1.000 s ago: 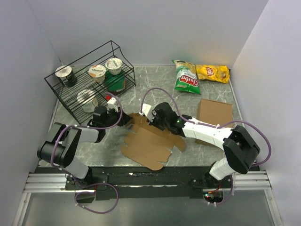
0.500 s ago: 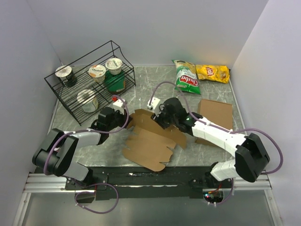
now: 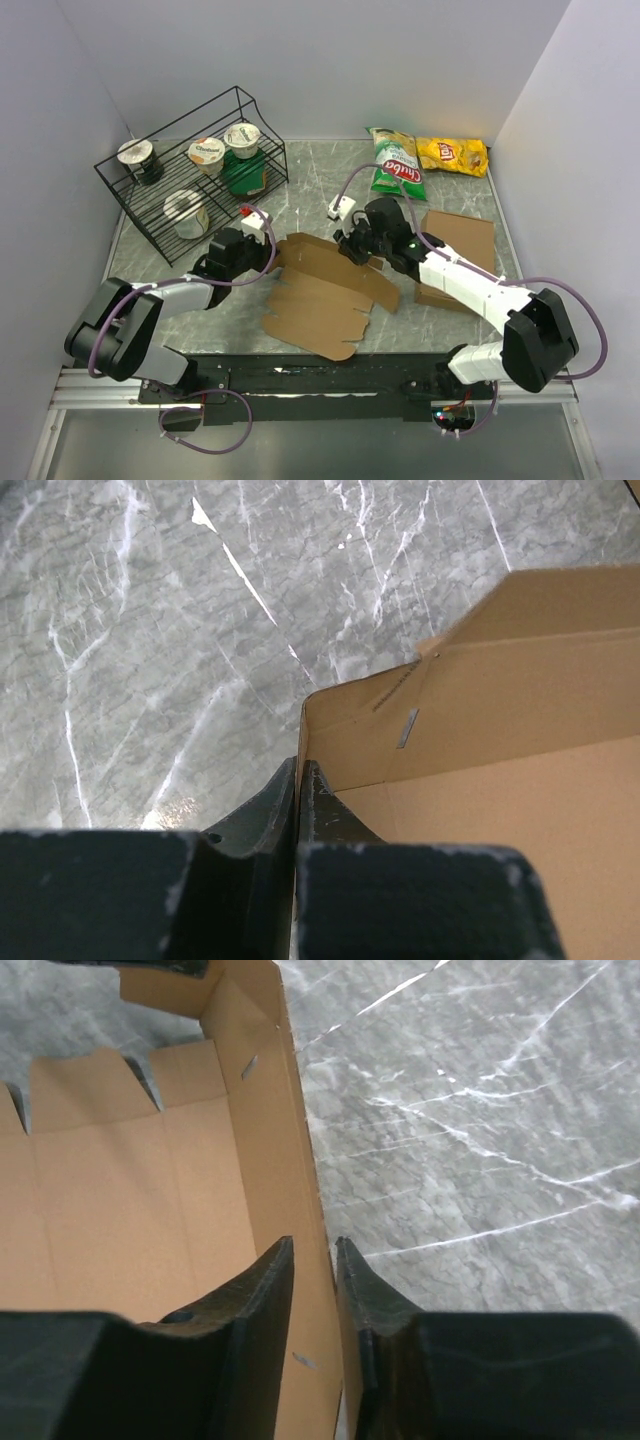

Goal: Fold the paper box
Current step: Fold the paper box at the center of the board.

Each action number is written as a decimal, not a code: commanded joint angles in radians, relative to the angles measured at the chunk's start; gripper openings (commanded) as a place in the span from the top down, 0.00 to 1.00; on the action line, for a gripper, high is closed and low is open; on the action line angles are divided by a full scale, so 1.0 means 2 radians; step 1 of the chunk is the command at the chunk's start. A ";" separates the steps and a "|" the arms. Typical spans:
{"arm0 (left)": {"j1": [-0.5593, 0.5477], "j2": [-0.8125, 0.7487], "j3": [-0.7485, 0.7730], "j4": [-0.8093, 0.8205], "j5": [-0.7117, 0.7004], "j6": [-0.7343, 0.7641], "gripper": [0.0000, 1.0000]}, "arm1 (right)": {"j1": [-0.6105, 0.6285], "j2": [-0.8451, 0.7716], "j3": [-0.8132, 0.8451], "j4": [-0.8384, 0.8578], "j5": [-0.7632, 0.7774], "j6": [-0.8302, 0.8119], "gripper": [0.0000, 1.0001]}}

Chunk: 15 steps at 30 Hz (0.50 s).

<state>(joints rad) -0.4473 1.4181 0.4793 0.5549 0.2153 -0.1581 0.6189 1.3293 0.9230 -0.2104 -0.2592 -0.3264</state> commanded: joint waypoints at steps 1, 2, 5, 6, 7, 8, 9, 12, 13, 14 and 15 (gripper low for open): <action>-0.003 -0.015 0.014 0.010 -0.006 0.008 0.94 | -0.001 0.017 0.008 0.005 -0.015 -0.002 0.73; -0.003 -0.015 0.016 0.009 -0.006 0.006 0.94 | -0.002 0.022 0.009 -0.001 -0.012 -0.003 0.74; -0.004 -0.016 0.015 0.010 -0.009 0.003 0.94 | 0.006 0.025 0.006 -0.004 0.009 -0.010 0.78; -0.004 -0.018 0.016 0.010 -0.010 0.002 0.94 | 0.010 0.023 0.003 -0.003 0.016 -0.013 0.79; -0.003 -0.020 0.016 0.009 -0.013 0.001 0.94 | 0.016 0.023 0.000 -0.001 0.025 -0.015 0.82; -0.003 -0.020 0.018 0.004 -0.014 0.000 0.94 | 0.021 0.020 -0.003 0.005 0.040 -0.017 0.83; -0.004 -0.020 0.020 0.002 -0.016 -0.001 0.94 | 0.025 0.017 -0.010 0.009 0.049 -0.018 0.85; -0.004 -0.020 0.023 -0.005 -0.020 -0.004 0.94 | 0.046 0.008 -0.024 0.022 0.087 -0.025 0.93; -0.003 -0.020 0.024 -0.007 -0.019 -0.009 0.96 | 0.054 0.005 -0.027 0.025 0.100 -0.029 0.97; -0.003 -0.020 0.027 -0.011 -0.019 -0.011 0.96 | 0.073 0.005 -0.030 0.025 0.119 -0.039 0.99; -0.003 -0.020 0.030 -0.014 -0.019 -0.013 0.96 | 0.082 0.006 -0.035 0.028 0.151 -0.045 1.00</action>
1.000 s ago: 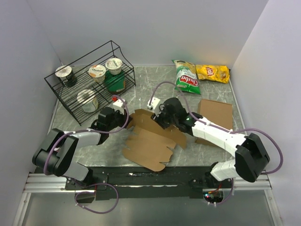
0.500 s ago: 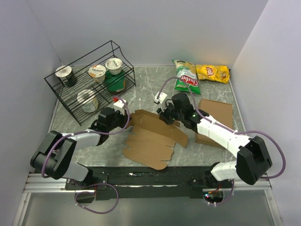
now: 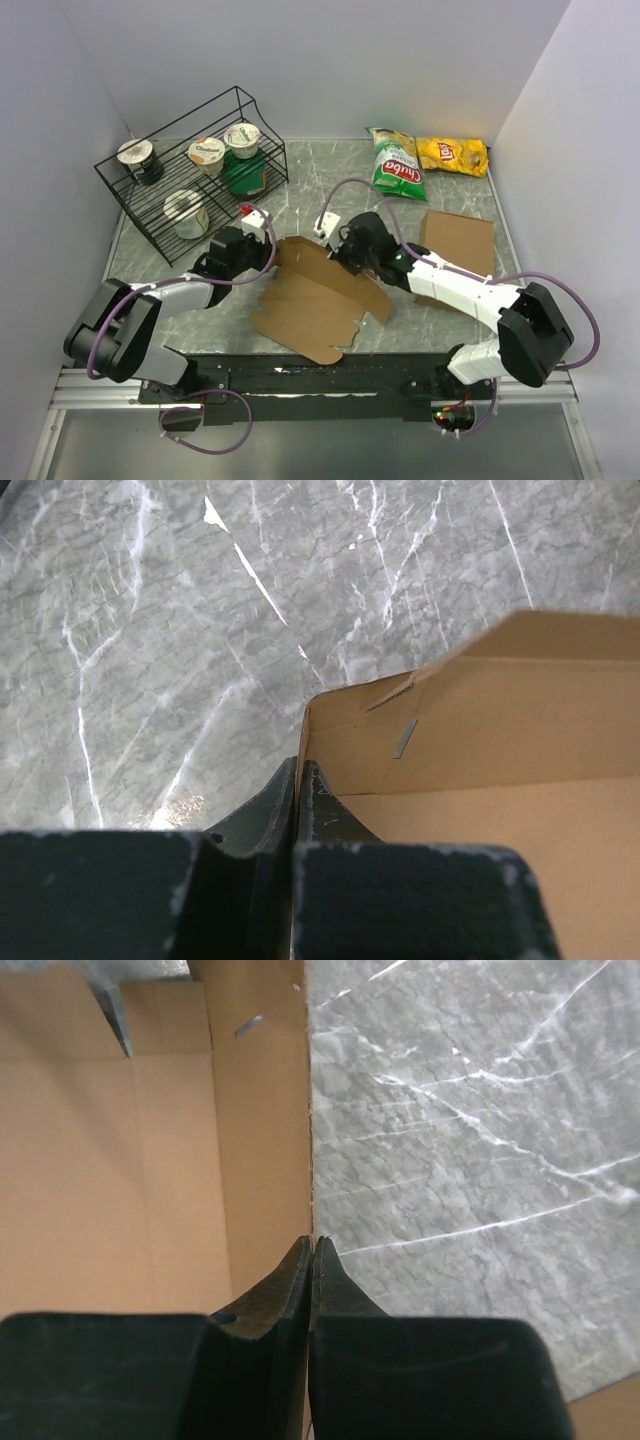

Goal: Fold the paper box
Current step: Fold the paper box at the center of the board.

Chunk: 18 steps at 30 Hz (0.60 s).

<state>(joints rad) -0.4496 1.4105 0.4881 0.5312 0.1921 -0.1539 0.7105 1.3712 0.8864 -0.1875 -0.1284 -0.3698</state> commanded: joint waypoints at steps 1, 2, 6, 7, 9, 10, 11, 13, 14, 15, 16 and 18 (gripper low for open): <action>-0.002 -0.016 0.028 -0.003 -0.006 -0.019 0.95 | 0.044 -0.014 -0.018 0.018 0.099 -0.026 1.00; -0.002 -0.016 0.032 -0.005 -0.006 -0.021 0.94 | 0.058 -0.016 -0.021 0.022 0.108 -0.029 1.00; -0.002 -0.016 0.040 -0.008 -0.011 -0.027 0.89 | 0.094 -0.024 -0.042 0.045 0.168 -0.044 1.00; -0.001 -0.016 0.041 -0.009 -0.015 -0.029 0.87 | 0.101 -0.025 -0.043 0.052 0.191 -0.048 1.00; -0.001 -0.017 0.043 -0.009 -0.018 -0.032 0.86 | 0.122 -0.023 -0.047 0.056 0.214 -0.060 1.00; 0.002 -0.017 0.043 -0.007 -0.016 -0.034 0.82 | 0.128 -0.018 -0.048 0.058 0.237 -0.063 1.00; 0.005 -0.019 0.043 -0.006 -0.015 -0.037 0.80 | 0.133 -0.015 -0.050 0.066 0.244 -0.070 1.00; 0.014 -0.025 0.041 -0.001 0.000 -0.046 0.74 | 0.149 -0.003 -0.058 0.077 0.268 -0.079 1.00; 0.017 -0.027 0.038 0.001 0.004 -0.049 0.70 | 0.153 0.001 -0.061 0.089 0.291 -0.090 1.00; 0.021 -0.033 0.036 0.003 0.011 -0.052 0.68 | 0.157 0.005 -0.065 0.092 0.301 -0.094 1.00; 0.029 -0.034 0.033 0.009 0.027 -0.055 0.67 | 0.164 0.009 -0.067 0.091 0.306 -0.097 1.00; 0.038 -0.039 0.024 0.016 0.047 -0.056 0.67 | 0.166 0.012 -0.068 0.113 0.310 -0.098 1.00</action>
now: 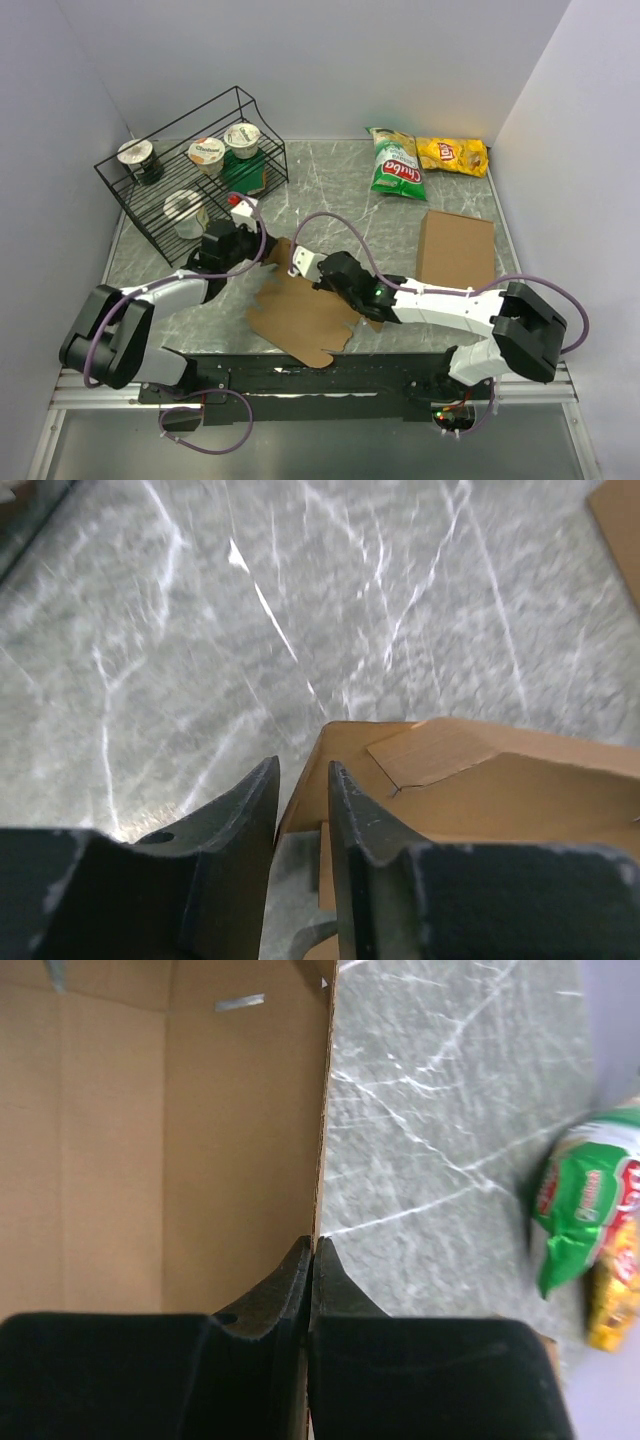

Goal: Fold the paper box
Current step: Fold the paper box at the center of the board.

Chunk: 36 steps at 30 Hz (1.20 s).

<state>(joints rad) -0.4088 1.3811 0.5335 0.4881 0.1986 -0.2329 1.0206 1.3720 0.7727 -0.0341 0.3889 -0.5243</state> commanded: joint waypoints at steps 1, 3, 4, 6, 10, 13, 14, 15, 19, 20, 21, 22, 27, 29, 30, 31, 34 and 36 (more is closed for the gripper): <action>0.023 -0.025 -0.002 0.040 0.068 -0.016 0.67 | 0.011 0.012 -0.012 0.039 0.053 -0.022 1.00; 0.026 -0.026 -0.007 0.042 0.085 -0.019 0.63 | 0.013 0.014 -0.012 0.049 0.054 -0.023 1.00; 0.033 -0.028 -0.009 0.044 0.098 -0.028 0.56 | 0.012 0.014 -0.013 0.053 0.051 -0.023 1.00; 0.052 -0.037 -0.015 0.067 0.118 -0.050 0.50 | 0.012 0.011 -0.016 0.062 0.043 -0.021 1.00; 0.108 -0.049 0.001 0.090 0.174 -0.105 0.25 | 0.012 0.001 -0.020 0.059 0.033 -0.018 1.00; 0.106 -0.044 0.031 0.077 0.175 -0.105 0.25 | 0.010 -0.003 -0.020 0.049 0.023 -0.015 1.00; 0.105 -0.039 0.043 0.070 0.172 -0.104 0.25 | 0.011 -0.004 -0.017 0.046 0.021 -0.013 1.00; 0.102 -0.028 0.050 0.064 0.164 -0.101 0.26 | 0.010 -0.006 -0.017 0.045 0.019 -0.012 1.00; 0.060 0.005 0.089 -0.037 0.113 -0.049 0.28 | 0.007 -0.011 -0.016 0.040 0.016 -0.007 1.00; 0.051 0.010 0.101 -0.053 0.094 -0.041 0.28 | 0.005 -0.013 -0.015 0.039 0.013 -0.006 1.00; 0.043 0.020 0.105 -0.067 0.070 -0.035 0.28 | 0.004 -0.015 -0.014 0.038 0.012 -0.006 1.00; 0.033 0.022 0.106 -0.075 0.063 -0.029 0.30 | 0.004 -0.016 -0.014 0.038 0.010 -0.003 1.00; 0.013 0.032 0.117 -0.124 0.018 -0.025 0.35 | 0.000 -0.017 -0.014 0.039 0.006 -0.002 1.00; 0.001 0.031 0.121 -0.137 -0.006 -0.023 0.37 | -0.002 -0.016 -0.011 0.039 0.005 -0.002 1.00; -0.003 0.030 0.122 -0.150 -0.013 -0.022 0.37 | -0.002 -0.016 -0.012 0.039 0.005 -0.002 1.00; -0.010 0.029 0.124 -0.155 -0.017 -0.020 0.37 | -0.003 -0.015 -0.011 0.039 0.005 -0.001 1.00; -0.025 0.021 0.118 -0.163 -0.026 -0.019 0.37 | -0.003 -0.011 -0.009 0.040 0.004 -0.001 1.00; -0.032 0.014 0.112 -0.160 -0.021 -0.018 0.38 | -0.004 -0.010 -0.009 0.041 0.004 -0.002 1.00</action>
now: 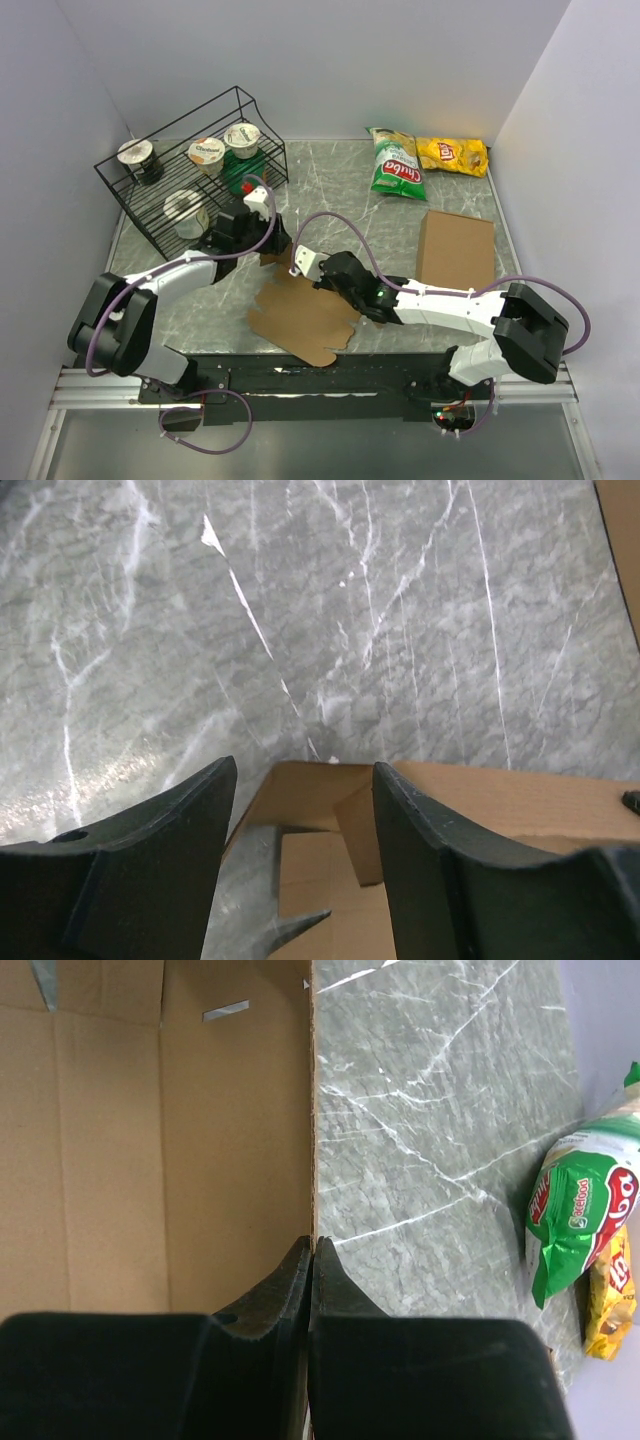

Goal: Fold the paper box
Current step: Fold the paper box at the center of the board.

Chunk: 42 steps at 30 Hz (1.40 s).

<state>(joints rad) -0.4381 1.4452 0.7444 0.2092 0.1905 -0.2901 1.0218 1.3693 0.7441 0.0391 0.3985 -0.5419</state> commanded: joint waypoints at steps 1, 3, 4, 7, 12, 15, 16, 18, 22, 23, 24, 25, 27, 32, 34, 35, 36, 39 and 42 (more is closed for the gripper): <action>-0.023 -0.021 0.000 -0.018 -0.016 0.012 0.38 | -0.004 -0.009 0.006 0.004 -0.001 0.008 1.00; -0.030 -0.027 -0.005 -0.016 -0.008 0.016 0.39 | -0.006 -0.009 0.006 0.004 -0.001 0.009 1.00; -0.036 -0.028 -0.006 -0.021 -0.008 0.018 0.40 | -0.005 -0.009 0.006 0.003 0.001 0.009 1.00; -0.043 -0.029 -0.006 -0.036 -0.011 0.024 0.41 | -0.006 -0.010 0.004 0.003 0.000 0.009 1.00; -0.046 -0.037 -0.019 -0.024 0.004 0.019 0.40 | -0.009 -0.012 0.002 0.005 0.004 0.010 1.00; -0.041 -0.039 -0.018 -0.029 -0.023 0.009 0.39 | -0.008 -0.010 0.001 0.006 0.009 0.005 1.00; -0.037 -0.043 -0.020 -0.027 -0.027 0.005 0.38 | -0.008 -0.009 -0.001 0.004 0.010 0.004 1.00; -0.017 -0.064 -0.026 -0.012 -0.021 -0.017 0.30 | -0.008 -0.010 -0.004 0.007 0.015 -0.003 1.00; 0.025 -0.104 -0.039 0.018 0.015 -0.048 0.19 | -0.003 -0.025 -0.013 0.007 0.015 -0.010 1.00; 0.033 -0.116 -0.041 0.023 0.036 -0.054 0.18 | 0.001 -0.030 -0.014 0.007 0.016 -0.011 1.00; 0.049 -0.120 -0.042 0.034 0.045 -0.067 0.16 | 0.006 -0.031 -0.014 0.007 0.019 -0.014 1.00; 0.056 -0.124 -0.044 0.040 0.051 -0.075 0.15 | 0.009 -0.032 -0.015 0.007 0.024 -0.015 1.00; 0.073 -0.130 -0.049 0.053 0.063 -0.097 0.13 | 0.021 -0.028 -0.013 0.005 0.030 -0.018 1.00; 0.087 -0.120 -0.062 0.052 0.047 -0.118 0.15 | 0.047 -0.019 -0.012 0.001 0.049 -0.021 1.00; 0.087 -0.124 -0.085 0.071 0.050 -0.126 0.16 | 0.057 -0.019 -0.011 -0.001 0.051 -0.014 1.00; 0.087 -0.135 -0.095 0.079 0.050 -0.135 0.16 | 0.060 -0.018 -0.011 -0.003 0.052 -0.012 1.00; 0.087 -0.142 -0.114 0.086 0.050 -0.139 0.17 | 0.064 -0.018 -0.012 -0.004 0.053 -0.011 1.00; 0.087 -0.168 -0.140 0.086 0.042 -0.151 0.17 | 0.080 -0.018 -0.010 -0.013 0.055 -0.008 1.00; 0.087 -0.192 -0.153 0.057 0.017 -0.160 0.18 | 0.092 -0.017 -0.008 -0.017 0.050 0.000 1.00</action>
<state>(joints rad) -0.2657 1.1378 0.4519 0.3157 0.2626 -0.5575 1.1713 1.3426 0.7174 0.0277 0.5083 -0.5735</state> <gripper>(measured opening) 0.831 0.016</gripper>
